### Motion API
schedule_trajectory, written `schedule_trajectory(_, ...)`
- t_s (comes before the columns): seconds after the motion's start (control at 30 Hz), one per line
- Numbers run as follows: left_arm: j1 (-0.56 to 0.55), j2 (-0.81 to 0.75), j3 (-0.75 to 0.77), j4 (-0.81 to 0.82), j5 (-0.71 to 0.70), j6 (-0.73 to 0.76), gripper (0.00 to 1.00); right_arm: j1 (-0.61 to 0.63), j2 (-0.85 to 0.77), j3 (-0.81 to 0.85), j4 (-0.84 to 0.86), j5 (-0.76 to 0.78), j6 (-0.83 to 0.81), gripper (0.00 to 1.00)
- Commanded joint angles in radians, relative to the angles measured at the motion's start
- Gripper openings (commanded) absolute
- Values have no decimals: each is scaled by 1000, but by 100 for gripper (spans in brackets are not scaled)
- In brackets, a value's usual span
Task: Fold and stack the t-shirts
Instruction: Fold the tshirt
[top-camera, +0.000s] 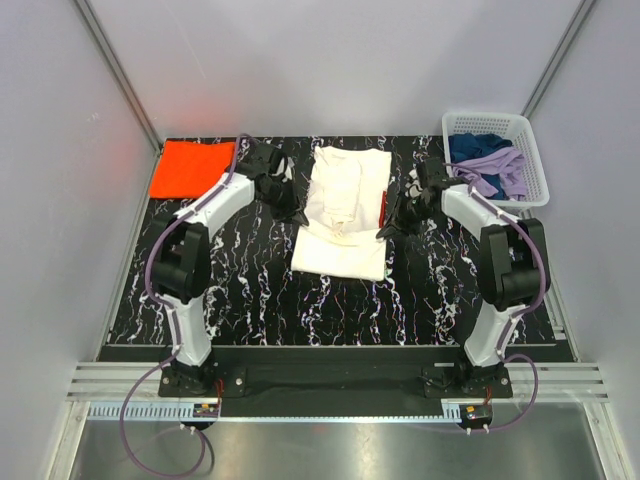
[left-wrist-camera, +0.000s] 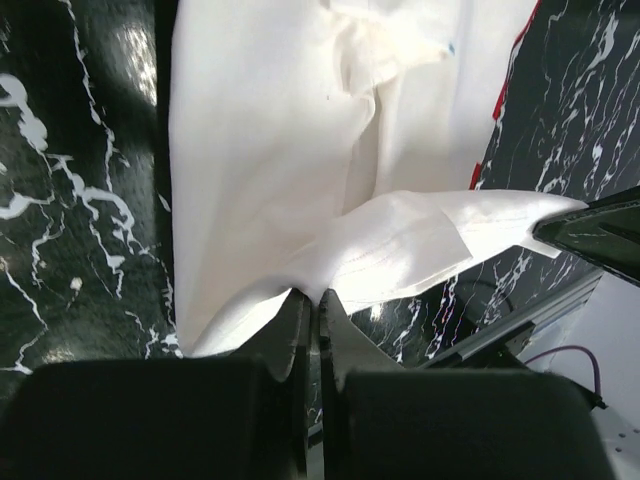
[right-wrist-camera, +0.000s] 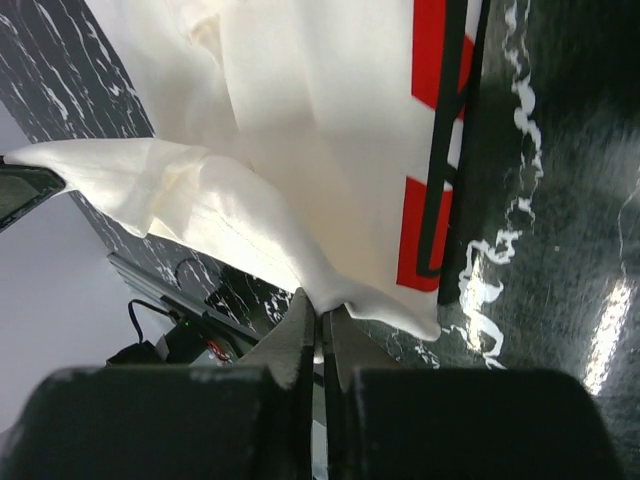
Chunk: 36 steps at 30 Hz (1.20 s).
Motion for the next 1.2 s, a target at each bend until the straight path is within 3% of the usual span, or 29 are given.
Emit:
schedule_trajectory(0.0, 20, 36, 107, 1, 40, 16, 0, -17, 47, 91, -26, -38, -55, 0)
schedule_trajectory(0.2, 35, 158, 235, -40, 72, 31, 0, -29, 130, 162, -23, -62, -75, 0)
schedule_trajectory(0.5, 52, 257, 295, -36, 107, 28, 0, -54, 214, 208, -15, -79, -81, 0)
schedule_trajectory(0.7, 58, 307, 347, -30, 112, 35, 6, -70, 249, 234, -12, -87, -86, 4)
schedule_trajectory(0.8, 69, 341, 375, -36, 121, 23, 14, -73, 282, 264, -6, -99, -86, 7)
schedule_trajectory(0.83, 72, 350, 381, -25, 123, 20, 16, -80, 291, 275, -3, -102, -77, 15)
schedule_trajectory(0.9, 80, 358, 413, -27, 100, 25, 28, -83, 323, 325, -6, -98, -66, 19)
schedule_trajectory(1.0, 96, 388, 523, -54, 83, 35, 44, -103, 372, 419, -21, -81, -49, 37)
schedule_trajectory(1.17, 109, 357, 698, -214, 6, 126, 50, -115, 392, 586, -196, 11, -84, 40)
